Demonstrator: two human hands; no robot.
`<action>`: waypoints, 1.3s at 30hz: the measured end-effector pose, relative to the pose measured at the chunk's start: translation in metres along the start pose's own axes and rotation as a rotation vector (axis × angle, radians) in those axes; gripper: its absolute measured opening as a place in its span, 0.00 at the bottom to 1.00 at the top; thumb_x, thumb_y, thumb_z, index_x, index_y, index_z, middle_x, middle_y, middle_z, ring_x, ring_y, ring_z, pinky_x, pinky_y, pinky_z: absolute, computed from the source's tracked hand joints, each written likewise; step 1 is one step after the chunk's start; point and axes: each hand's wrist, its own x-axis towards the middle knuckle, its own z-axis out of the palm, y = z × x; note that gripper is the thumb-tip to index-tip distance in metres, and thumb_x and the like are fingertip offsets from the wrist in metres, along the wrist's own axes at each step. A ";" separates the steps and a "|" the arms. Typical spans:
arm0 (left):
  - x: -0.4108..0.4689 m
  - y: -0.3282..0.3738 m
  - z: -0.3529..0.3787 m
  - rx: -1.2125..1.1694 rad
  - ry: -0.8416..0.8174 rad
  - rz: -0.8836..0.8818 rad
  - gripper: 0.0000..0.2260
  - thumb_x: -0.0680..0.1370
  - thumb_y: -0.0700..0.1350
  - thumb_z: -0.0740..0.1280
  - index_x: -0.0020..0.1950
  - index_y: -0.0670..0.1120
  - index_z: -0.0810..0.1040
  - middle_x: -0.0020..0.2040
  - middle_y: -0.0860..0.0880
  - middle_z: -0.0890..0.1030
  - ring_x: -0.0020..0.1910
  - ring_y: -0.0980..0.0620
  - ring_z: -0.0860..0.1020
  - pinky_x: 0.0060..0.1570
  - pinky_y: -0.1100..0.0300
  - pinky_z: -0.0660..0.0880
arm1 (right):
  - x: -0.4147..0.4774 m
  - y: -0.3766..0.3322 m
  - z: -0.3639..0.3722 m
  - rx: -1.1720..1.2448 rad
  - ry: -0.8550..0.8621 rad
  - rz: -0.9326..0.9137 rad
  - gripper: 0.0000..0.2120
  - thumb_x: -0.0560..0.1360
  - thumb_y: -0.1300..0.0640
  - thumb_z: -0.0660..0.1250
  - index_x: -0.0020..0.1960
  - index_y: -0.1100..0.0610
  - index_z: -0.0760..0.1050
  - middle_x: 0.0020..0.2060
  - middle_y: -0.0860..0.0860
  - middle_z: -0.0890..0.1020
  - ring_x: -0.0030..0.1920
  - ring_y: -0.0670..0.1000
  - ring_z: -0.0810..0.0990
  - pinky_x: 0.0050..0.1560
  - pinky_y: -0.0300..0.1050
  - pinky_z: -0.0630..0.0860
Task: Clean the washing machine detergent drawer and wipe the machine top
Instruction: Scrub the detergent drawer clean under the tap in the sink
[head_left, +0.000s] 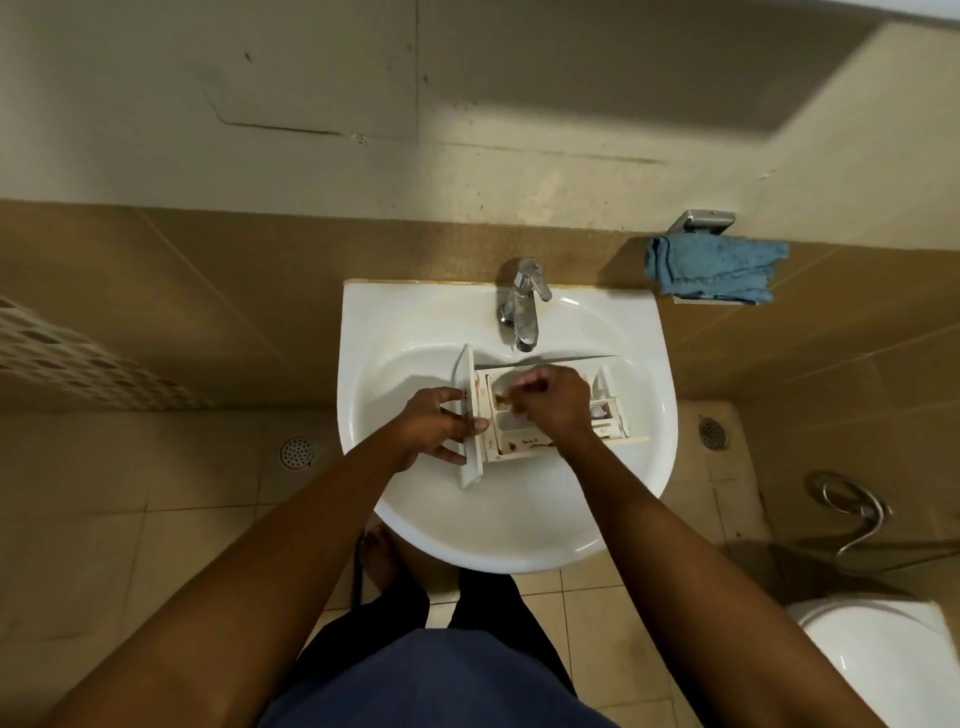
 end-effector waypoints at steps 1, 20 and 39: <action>0.000 0.000 0.000 0.003 -0.001 -0.004 0.35 0.71 0.41 0.81 0.76 0.44 0.72 0.55 0.41 0.86 0.52 0.42 0.86 0.40 0.47 0.84 | 0.011 -0.008 0.003 0.229 0.061 0.103 0.06 0.70 0.66 0.78 0.42 0.57 0.85 0.35 0.53 0.87 0.33 0.50 0.85 0.42 0.46 0.84; 0.003 -0.001 0.001 -0.006 0.004 0.004 0.34 0.71 0.40 0.81 0.75 0.45 0.73 0.55 0.41 0.86 0.52 0.43 0.86 0.38 0.49 0.84 | -0.026 0.011 -0.010 -0.089 -0.328 -0.110 0.07 0.78 0.62 0.70 0.50 0.58 0.87 0.43 0.53 0.89 0.46 0.54 0.88 0.53 0.50 0.84; 0.002 0.000 0.001 0.015 0.013 0.008 0.34 0.70 0.40 0.82 0.75 0.45 0.74 0.56 0.42 0.86 0.51 0.43 0.86 0.43 0.44 0.85 | -0.016 0.020 -0.009 -0.181 -0.236 -0.094 0.13 0.62 0.66 0.83 0.43 0.53 0.87 0.43 0.48 0.88 0.45 0.48 0.87 0.49 0.44 0.83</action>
